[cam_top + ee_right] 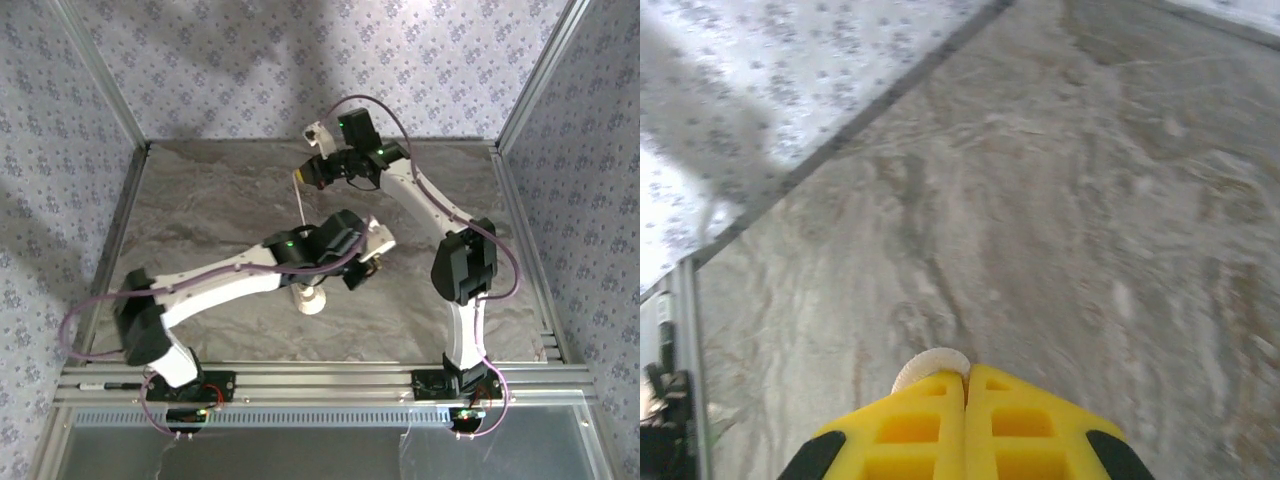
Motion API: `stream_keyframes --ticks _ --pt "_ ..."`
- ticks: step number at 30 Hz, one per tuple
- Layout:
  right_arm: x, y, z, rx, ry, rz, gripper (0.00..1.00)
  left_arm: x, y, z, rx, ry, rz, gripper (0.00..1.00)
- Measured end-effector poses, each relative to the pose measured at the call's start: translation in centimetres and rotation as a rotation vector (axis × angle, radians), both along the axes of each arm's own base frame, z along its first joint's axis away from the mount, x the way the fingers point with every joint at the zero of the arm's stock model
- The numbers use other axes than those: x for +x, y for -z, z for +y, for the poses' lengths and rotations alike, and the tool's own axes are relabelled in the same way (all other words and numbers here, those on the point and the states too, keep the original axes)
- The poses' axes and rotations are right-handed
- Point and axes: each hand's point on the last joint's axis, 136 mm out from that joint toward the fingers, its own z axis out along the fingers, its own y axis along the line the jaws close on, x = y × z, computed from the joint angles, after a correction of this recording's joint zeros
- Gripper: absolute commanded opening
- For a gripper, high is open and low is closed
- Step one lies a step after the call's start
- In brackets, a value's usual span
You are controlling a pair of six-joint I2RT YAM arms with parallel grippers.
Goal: Tie the shoes
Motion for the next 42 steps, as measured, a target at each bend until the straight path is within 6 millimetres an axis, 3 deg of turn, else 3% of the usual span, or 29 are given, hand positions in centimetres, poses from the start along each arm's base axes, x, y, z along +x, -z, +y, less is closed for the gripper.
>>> stream_keyframes --ticks 3,7,14,17,23,28,31,32,35,38,42 --pt "-1.5 -0.6 1.8 0.014 -0.081 0.000 0.00 -0.5 2.1 -2.0 0.028 0.048 0.012 0.00" --pt "-2.7 -1.6 3.4 0.036 -0.147 0.000 0.00 -0.8 4.3 -2.9 0.062 0.081 0.029 0.00" --pt "-3.5 -3.4 5.7 0.062 -0.200 -0.028 0.00 -0.3 5.2 -2.8 0.097 0.074 0.004 0.00" --pt "-3.4 -3.3 6.0 0.046 -0.185 -0.040 0.00 0.3 5.3 -1.9 0.121 0.042 -0.032 0.00" --pt "-2.6 -2.2 5.7 0.008 -0.148 -0.034 0.00 -0.5 4.6 3.0 0.139 -0.007 -0.075 0.00" --pt "-3.0 -1.4 6.5 -0.021 -0.154 -0.031 0.00 0.0 3.9 2.7 0.123 -0.014 -0.082 0.00" --pt "-3.1 -0.5 6.4 -0.072 -0.127 -0.032 0.00 0.7 3.7 3.5 0.123 -0.034 -0.084 0.00" --pt "-2.9 0.1 6.0 -0.091 -0.107 -0.032 0.00 1.0 3.5 4.5 0.120 -0.051 -0.087 0.00" --pt "-2.3 2.9 2.7 -0.173 -0.002 0.015 0.00 2.3 2.7 10.1 0.122 -0.156 -0.088 0.00" --pt "-1.0 5.7 -3.5 -0.239 0.178 0.081 0.00 3.5 1.1 17.2 0.089 -0.335 -0.103 0.00" --pt "0.9 7.8 -13.6 -0.289 0.473 0.123 0.00 1.9 0.1 23.8 0.028 -0.526 -0.094 0.00"
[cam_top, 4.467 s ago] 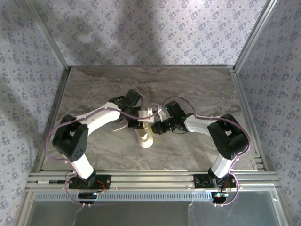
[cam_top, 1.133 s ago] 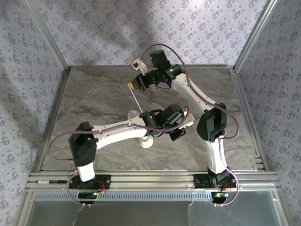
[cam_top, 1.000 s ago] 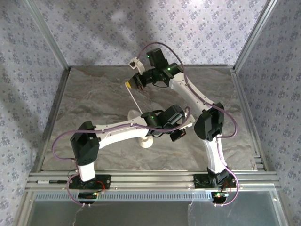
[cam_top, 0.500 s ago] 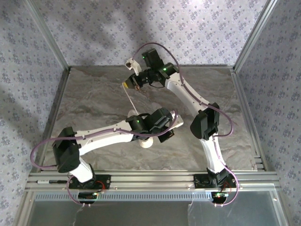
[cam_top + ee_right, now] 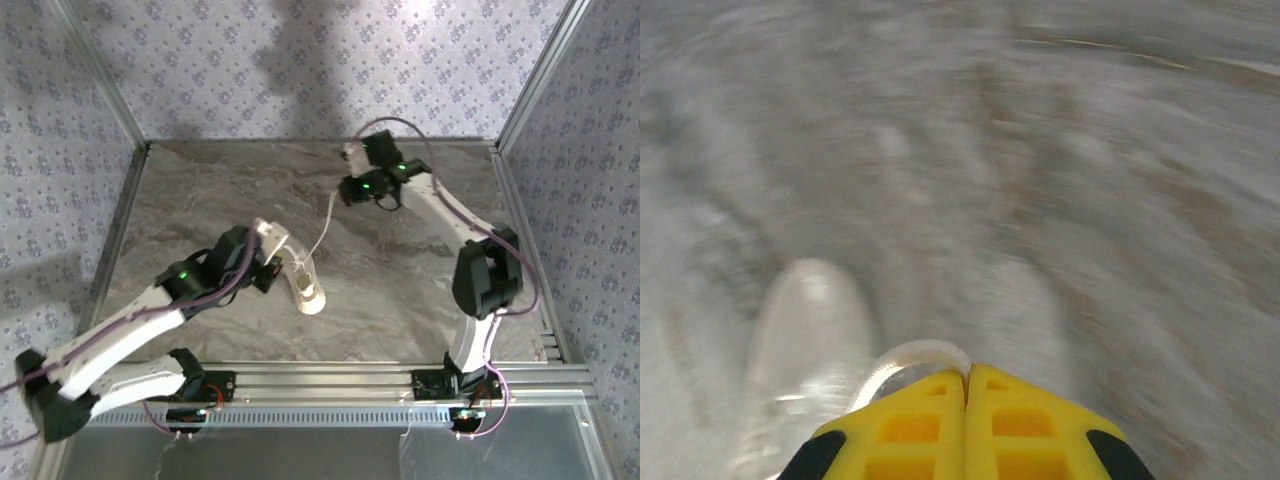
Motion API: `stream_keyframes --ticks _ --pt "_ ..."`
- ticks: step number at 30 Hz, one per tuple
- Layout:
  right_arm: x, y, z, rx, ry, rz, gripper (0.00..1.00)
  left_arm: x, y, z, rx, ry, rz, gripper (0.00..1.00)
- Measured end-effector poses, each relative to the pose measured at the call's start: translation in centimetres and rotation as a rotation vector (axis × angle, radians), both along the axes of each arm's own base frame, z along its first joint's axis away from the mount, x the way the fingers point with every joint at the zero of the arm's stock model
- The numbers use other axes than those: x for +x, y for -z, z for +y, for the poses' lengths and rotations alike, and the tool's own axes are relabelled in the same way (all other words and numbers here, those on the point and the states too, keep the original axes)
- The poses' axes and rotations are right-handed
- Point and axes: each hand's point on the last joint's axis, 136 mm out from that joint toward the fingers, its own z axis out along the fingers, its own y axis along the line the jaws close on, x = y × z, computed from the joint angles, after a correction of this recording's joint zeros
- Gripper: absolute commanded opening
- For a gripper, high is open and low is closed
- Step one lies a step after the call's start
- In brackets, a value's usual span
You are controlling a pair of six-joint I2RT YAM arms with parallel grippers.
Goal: Tie the shoes
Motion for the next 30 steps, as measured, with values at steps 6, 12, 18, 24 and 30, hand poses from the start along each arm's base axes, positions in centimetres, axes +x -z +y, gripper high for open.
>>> stream_keyframes --ticks 6,12,18,24,30 --pt "-0.3 1.3 -6.3 -0.091 0.185 -0.029 0.00 -1.6 2.0 8.4 -0.051 -0.355 0.070 0.00" --pt "-0.5 1.8 -10.9 -0.152 0.305 -0.037 0.00 -1.5 3.8 13.0 -0.055 -0.587 0.153 0.00" --pt "-0.9 0.9 -14.7 -0.173 0.397 -0.064 0.00 -0.9 7.4 14.4 0.007 -0.693 0.336 0.00" --pt "-2.5 1.0 -17.7 -0.186 0.463 -0.059 0.00 0.3 9.5 15.3 -0.030 -0.766 0.459 0.00" --pt "-5.1 -0.4 -20.1 -0.178 0.521 -0.091 0.00 3.2 11.7 13.5 -0.094 -0.735 0.548 0.00"
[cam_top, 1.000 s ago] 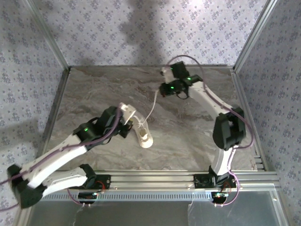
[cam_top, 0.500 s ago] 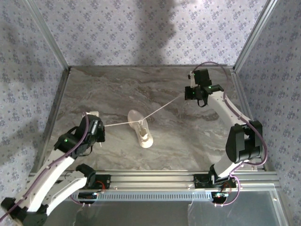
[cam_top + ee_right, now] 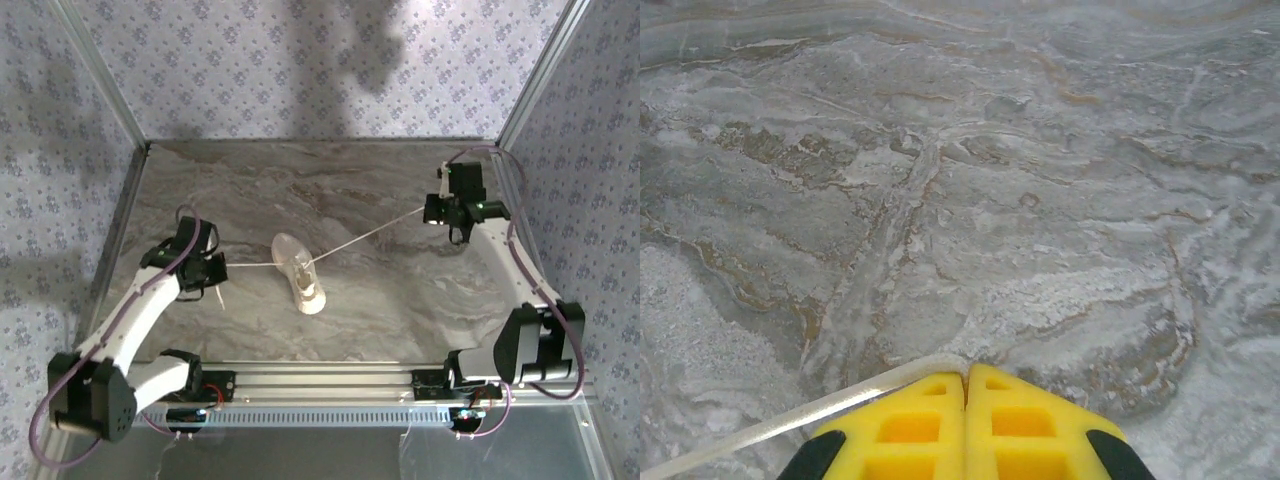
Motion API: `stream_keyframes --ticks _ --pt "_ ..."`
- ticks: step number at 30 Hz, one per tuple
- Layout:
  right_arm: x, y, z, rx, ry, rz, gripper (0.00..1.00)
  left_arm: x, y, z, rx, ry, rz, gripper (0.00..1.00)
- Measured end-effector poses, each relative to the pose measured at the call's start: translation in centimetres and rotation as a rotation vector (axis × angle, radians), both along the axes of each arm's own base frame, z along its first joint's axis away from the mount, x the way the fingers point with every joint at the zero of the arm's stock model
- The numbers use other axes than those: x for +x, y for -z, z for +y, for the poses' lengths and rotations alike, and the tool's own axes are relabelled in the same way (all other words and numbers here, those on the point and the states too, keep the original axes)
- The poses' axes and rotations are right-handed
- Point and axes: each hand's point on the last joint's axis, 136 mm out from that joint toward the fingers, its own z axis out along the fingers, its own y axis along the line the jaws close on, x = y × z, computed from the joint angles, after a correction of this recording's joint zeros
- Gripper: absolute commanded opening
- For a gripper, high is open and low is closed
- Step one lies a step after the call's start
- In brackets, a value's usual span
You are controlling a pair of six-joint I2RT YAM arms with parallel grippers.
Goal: Tie the shoes
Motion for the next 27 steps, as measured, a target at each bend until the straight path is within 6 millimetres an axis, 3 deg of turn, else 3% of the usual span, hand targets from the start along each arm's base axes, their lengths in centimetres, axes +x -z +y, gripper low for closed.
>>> stream_keyframes --ticks 3,5,10,13,16,18,20,23,27 --pt "-0.8 -0.1 0.9 0.036 -0.036 -0.015 0.00 2.3 1.7 -2.0 -0.048 0.025 0.023 0.00" --pt "-1.1 1.1 2.8 0.062 -0.095 0.002 0.00 3.3 2.9 -3.5 -0.064 0.049 0.036 0.00" --pt "-2.5 7.2 12.0 0.097 -0.349 0.155 0.00 5.0 5.4 -7.6 -0.110 0.121 0.054 0.00" --pt "-4.1 11.2 16.2 0.086 -0.463 0.260 0.00 5.6 6.8 -9.6 -0.138 0.152 0.062 0.00" --pt "-4.8 13.6 16.3 0.064 -0.466 0.332 0.03 6.2 7.9 -10.4 -0.146 0.163 0.084 0.00" --pt "-4.3 13.8 14.9 0.059 -0.423 0.344 0.17 6.9 7.8 -10.6 -0.139 0.176 0.082 0.00" --pt "-3.6 13.3 13.3 0.064 -0.383 0.327 0.35 7.8 6.9 -10.5 -0.131 0.183 0.057 0.00" --pt "-3.6 12.1 11.5 0.064 -0.388 0.289 0.47 8.7 5.2 -9.6 -0.125 0.186 0.015 0.00" --pt "-4.6 9.5 13.0 0.080 -0.540 0.215 0.53 8.7 3.6 -7.9 -0.113 0.175 -0.017 0.00"
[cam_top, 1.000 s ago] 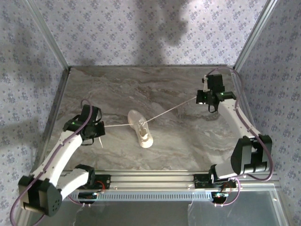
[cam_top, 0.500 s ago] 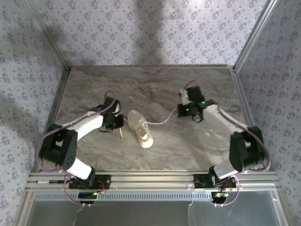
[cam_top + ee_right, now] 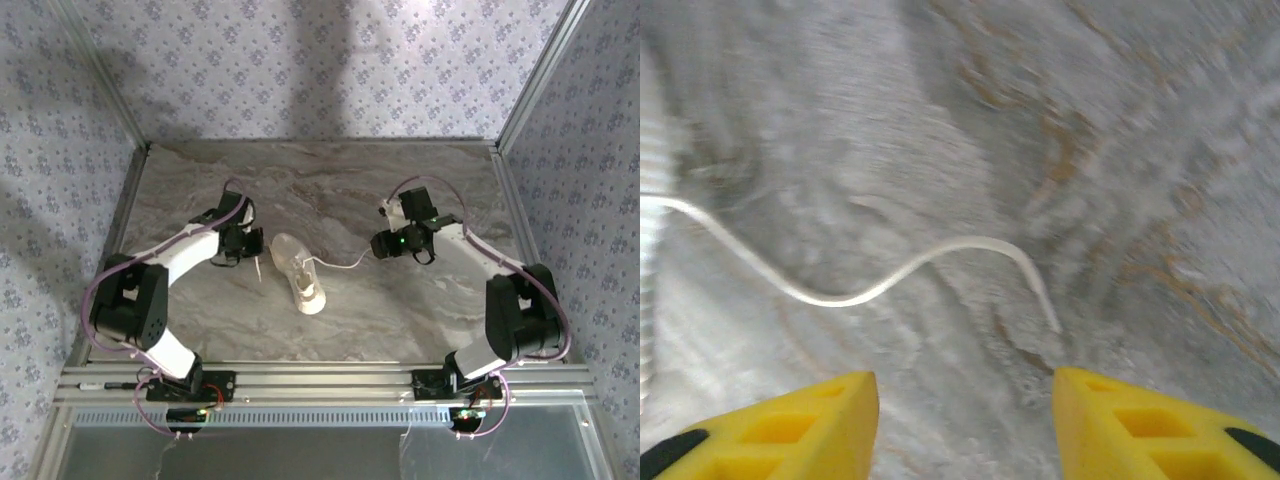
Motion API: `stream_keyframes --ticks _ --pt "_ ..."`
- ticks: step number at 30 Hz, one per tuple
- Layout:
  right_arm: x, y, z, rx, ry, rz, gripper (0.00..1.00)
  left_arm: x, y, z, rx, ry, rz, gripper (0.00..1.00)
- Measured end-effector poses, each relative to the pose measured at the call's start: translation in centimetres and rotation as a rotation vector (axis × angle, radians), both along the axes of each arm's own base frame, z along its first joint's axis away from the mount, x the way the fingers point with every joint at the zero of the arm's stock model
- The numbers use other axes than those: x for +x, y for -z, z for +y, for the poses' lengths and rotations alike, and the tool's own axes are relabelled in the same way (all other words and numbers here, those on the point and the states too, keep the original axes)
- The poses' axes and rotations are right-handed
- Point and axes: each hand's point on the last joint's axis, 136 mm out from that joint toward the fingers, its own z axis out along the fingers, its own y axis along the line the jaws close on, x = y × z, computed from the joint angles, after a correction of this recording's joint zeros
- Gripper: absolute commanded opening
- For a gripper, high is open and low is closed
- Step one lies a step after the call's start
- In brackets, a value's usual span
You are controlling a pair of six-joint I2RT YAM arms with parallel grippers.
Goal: Tie the shoes
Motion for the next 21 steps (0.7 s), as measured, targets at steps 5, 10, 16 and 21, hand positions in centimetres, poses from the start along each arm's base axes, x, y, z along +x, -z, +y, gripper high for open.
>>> stream_keyframes --ticks 5,10,16,21 --pt "-1.9 -2.1 5.2 0.004 -0.378 -0.172 0.58 -1.5 0.2 0.7 0.012 0.019 0.011 0.00" --pt "-2.2 -0.7 10.6 -0.029 -0.705 -0.300 0.58 -2.6 1.0 1.3 0.011 0.029 0.045 0.00" --pt "0.7 1.8 13.9 -0.095 -0.900 -0.357 0.57 -2.5 -0.2 1.7 0.009 0.040 0.011 0.00" --pt "0.9 0.8 17.2 -0.082 -1.013 -0.429 0.57 -2.5 -0.5 2.2 0.014 0.042 0.002 0.00"
